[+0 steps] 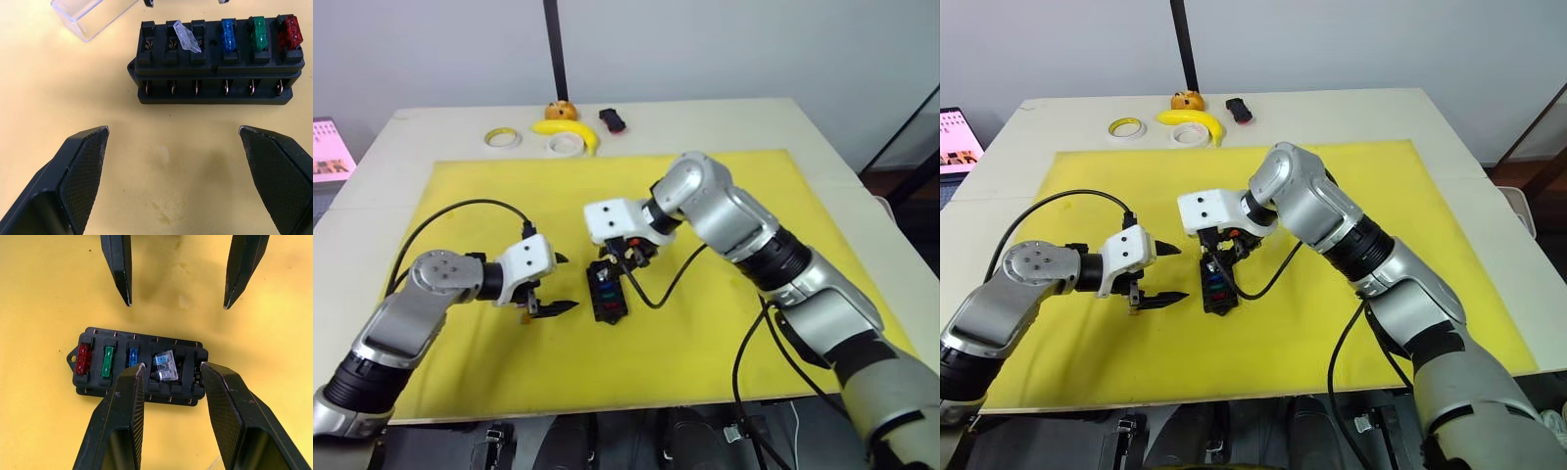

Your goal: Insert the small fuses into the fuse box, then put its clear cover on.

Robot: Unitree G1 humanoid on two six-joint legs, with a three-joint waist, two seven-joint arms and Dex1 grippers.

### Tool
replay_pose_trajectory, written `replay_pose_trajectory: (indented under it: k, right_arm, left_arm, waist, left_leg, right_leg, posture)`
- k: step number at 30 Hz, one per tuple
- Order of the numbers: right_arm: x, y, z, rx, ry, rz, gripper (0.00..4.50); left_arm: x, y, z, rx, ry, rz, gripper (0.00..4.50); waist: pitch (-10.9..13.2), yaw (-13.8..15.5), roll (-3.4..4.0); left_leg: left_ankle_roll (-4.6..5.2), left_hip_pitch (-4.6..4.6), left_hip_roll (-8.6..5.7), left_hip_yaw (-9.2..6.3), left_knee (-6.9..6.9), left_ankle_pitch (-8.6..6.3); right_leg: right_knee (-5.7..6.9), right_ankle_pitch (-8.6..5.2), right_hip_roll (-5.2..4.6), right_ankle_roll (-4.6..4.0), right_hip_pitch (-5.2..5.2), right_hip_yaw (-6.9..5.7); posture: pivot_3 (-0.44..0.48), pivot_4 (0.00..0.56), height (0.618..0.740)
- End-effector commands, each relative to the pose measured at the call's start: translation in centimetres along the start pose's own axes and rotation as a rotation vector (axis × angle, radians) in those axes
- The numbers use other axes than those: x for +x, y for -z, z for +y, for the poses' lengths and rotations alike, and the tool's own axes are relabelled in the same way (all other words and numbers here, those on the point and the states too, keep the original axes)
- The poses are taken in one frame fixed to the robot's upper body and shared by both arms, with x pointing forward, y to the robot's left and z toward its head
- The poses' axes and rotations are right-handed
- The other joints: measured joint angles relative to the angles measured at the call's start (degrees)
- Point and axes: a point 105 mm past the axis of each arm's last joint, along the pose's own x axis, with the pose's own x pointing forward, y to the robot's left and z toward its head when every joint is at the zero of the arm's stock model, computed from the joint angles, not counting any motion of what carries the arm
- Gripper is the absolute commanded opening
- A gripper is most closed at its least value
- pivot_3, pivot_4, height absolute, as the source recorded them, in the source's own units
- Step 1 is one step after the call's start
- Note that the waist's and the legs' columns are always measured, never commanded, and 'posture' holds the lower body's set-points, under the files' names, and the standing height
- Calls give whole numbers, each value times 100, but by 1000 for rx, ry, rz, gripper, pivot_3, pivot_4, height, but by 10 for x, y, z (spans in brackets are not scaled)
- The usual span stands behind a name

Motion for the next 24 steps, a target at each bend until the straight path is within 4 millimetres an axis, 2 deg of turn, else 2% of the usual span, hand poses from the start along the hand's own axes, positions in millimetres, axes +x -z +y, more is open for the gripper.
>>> replay_pose_trajectory:
  k: [1,6,15,16,18,20,24]
  right_arm:
    - [-3,-6,-2,-9,3,-34,1925]
    - [2,-8,-5,-3,-3,-38,1925]
    - [8,1,-8,2,-9,-1,1925]
    - [9,1,-7,0,-11,0,1528]
    - [9,1,-7,-1,-13,-1,1044]
    - [9,2,-7,-1,-14,3,126]
    - [9,2,-8,-1,-13,7,54]
  left_arm:
    - [-3,-6,3,36,-5,-12,4500]
    - [-3,-5,2,33,-2,-11,4500]
    - [-3,-7,1,23,-11,-22,4500]
    - [-3,-7,1,23,-12,-21,4500]
    - [-2,-7,1,21,-13,-20,4500]
    - [-2,-6,1,20,-14,-19,4500]
    - [-2,-6,1,17,-17,-20,4500]
  waist:
    - [0,0,0]
    - [0,-2,0]
    - [0,-2,0]
    - [0,-2,0]
    - [0,-2,0]
    - [0,-2,0]
    - [0,-4,0]
  left_leg:
    - [0,0,0,0,0,0]
    - [0,0,0,0,0,0]
    - [0,0,0,-1,0,0]
    - [0,0,0,-1,0,0]
    - [-1,0,0,0,0,0]
    - [-1,0,0,-1,0,0]
    - [-3,3,1,-1,0,1]
  right_leg:
    - [0,0,0,0,0,0]
    - [0,0,0,0,0,0]
    - [0,0,0,0,0,0]
    - [1,0,0,0,0,0]
    - [1,0,0,0,0,0]
    - [1,0,0,0,0,0]
    - [3,0,2,0,1,0]
  posture:
    - [0,150,740]
    - [0,150,740]
    - [0,150,740]
    - [0,150,740]
    - [0,150,740]
    - [0,150,740]
    - [0,150,740]
